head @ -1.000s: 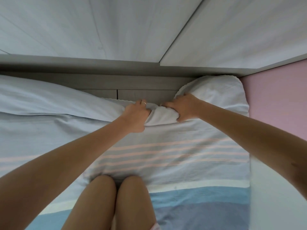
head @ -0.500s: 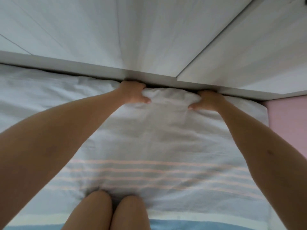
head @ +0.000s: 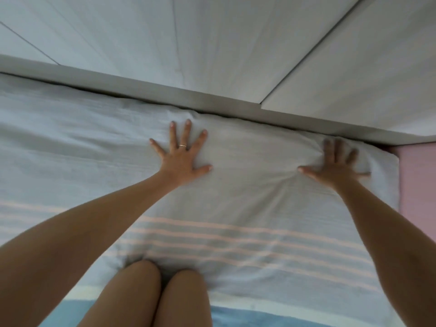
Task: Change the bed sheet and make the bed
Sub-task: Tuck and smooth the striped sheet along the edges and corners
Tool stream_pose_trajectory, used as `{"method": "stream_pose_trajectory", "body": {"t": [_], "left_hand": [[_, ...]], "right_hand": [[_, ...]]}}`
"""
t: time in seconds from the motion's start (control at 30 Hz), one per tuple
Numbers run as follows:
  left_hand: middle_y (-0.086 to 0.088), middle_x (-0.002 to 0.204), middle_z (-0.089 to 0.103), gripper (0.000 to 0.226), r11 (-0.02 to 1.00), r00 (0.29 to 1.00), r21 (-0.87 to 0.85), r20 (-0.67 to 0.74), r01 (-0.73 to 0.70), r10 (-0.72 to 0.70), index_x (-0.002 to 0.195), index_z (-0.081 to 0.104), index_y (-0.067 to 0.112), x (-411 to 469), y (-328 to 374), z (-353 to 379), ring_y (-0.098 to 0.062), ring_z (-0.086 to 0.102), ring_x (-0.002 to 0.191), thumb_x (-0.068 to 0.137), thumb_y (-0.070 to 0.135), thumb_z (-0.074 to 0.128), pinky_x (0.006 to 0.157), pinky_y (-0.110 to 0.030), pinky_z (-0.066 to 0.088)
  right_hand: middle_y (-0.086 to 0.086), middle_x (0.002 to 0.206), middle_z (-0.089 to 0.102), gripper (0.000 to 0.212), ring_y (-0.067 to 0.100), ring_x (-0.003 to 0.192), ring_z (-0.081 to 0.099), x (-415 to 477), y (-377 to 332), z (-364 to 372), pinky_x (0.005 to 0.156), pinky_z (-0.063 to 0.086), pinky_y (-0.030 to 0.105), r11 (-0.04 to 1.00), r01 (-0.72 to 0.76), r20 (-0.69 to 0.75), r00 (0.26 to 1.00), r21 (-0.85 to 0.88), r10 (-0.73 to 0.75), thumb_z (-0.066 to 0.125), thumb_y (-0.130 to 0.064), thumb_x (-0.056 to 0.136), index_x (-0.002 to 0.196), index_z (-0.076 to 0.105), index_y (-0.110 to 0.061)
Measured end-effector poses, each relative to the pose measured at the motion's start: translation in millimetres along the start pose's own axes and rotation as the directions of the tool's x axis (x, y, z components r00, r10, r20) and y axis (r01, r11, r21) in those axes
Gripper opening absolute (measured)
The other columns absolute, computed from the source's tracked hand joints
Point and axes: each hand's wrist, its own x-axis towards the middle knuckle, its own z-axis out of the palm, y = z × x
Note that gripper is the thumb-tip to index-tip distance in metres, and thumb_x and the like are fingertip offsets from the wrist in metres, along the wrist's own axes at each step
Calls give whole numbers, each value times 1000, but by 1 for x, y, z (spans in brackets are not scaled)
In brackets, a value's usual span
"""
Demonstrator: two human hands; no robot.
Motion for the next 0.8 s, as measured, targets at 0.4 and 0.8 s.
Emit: {"method": "stream_pose_trajectory", "body": {"t": [0.4, 0.8], "left_hand": [[12, 150, -36, 85, 959, 822, -30, 508, -281, 256, 146, -12, 45, 6, 74, -27, -21, -35, 138, 85, 68, 43, 97, -81, 6], [-10, 158, 8, 64, 927, 905, 7, 218, -375, 364, 147, 23, 15, -21, 155, -30, -24, 6, 145, 92, 29, 51, 115, -43, 19]], "right_hand": [[-16, 155, -25, 83, 21, 146, -18, -45, -49, 28, 110, -11, 60, 904, 427, -97, 900, 10, -424, 37, -68, 89, 147, -15, -42], [21, 124, 50, 51, 40, 116, 48, -90, 51, 104, 101, 33, 46, 586, -107, -383, 659, 804, 647, 45, -29, 80, 123, 51, -3]]}}
